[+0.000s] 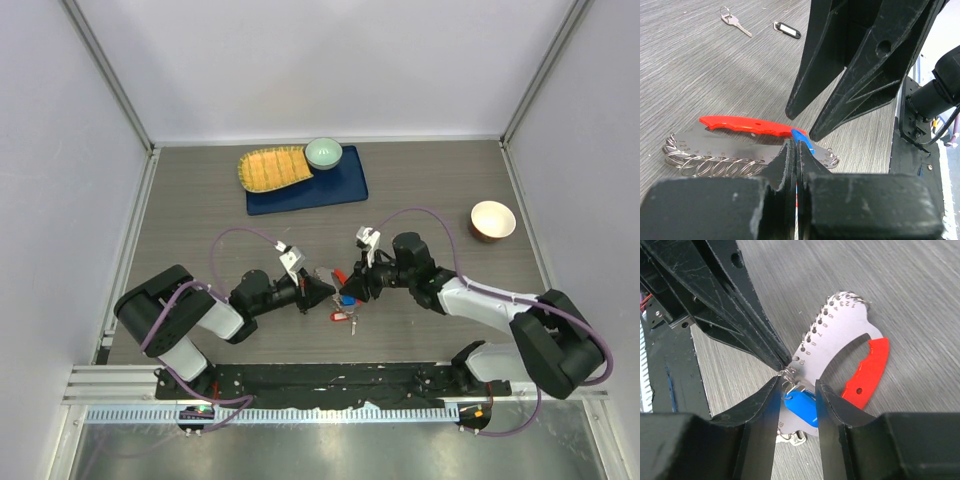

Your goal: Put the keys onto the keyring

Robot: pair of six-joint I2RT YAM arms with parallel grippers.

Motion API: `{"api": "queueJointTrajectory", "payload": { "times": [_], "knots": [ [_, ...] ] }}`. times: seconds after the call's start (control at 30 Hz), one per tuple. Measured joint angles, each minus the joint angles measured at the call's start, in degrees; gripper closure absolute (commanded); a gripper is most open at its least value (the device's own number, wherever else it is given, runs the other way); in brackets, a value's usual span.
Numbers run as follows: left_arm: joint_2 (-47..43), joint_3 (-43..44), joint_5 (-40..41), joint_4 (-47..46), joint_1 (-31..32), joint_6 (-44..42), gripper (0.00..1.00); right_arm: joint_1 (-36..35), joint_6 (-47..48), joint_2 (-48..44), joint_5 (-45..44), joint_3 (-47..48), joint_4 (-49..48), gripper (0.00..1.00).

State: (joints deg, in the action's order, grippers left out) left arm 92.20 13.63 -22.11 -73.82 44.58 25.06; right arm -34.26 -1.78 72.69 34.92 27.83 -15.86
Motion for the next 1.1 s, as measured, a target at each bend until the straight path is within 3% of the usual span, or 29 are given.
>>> {"api": "queueJointTrajectory", "payload": {
  "times": [0.37,0.7,0.87,0.9,1.03,1.1],
  "knots": [
    [0.0,0.0,-0.22,0.0,0.0,-0.04,1.0,0.26,0.15,6.69,6.67,0.0,-5.97,0.69],
    [-0.02,-0.22,-0.07,-0.04,-0.02,-0.09,1.0,0.37,0.26,9.44,9.75,0.0,-7.65,0.98],
    [-0.35,-0.74,0.09,-0.09,0.0,-0.17,1.0,0.37,0.44,9.27,9.81,0.0,-7.21,0.99],
    [-0.48,-0.9,0.13,-0.09,0.0,-0.2,0.98,0.37,0.48,8.98,9.75,0.0,-6.75,0.99],
    [-1.46,-2.03,1.6,-0.17,0.0,-0.63,0.63,0.37,2.14,6.91,9.03,0.09,-3.89,0.99],
    [-2.25,-2.99,2.86,-0.09,-0.09,-1.29,0.56,0.37,3.43,5.49,8.39,0.57,-1.6,0.99]
  ]
}}
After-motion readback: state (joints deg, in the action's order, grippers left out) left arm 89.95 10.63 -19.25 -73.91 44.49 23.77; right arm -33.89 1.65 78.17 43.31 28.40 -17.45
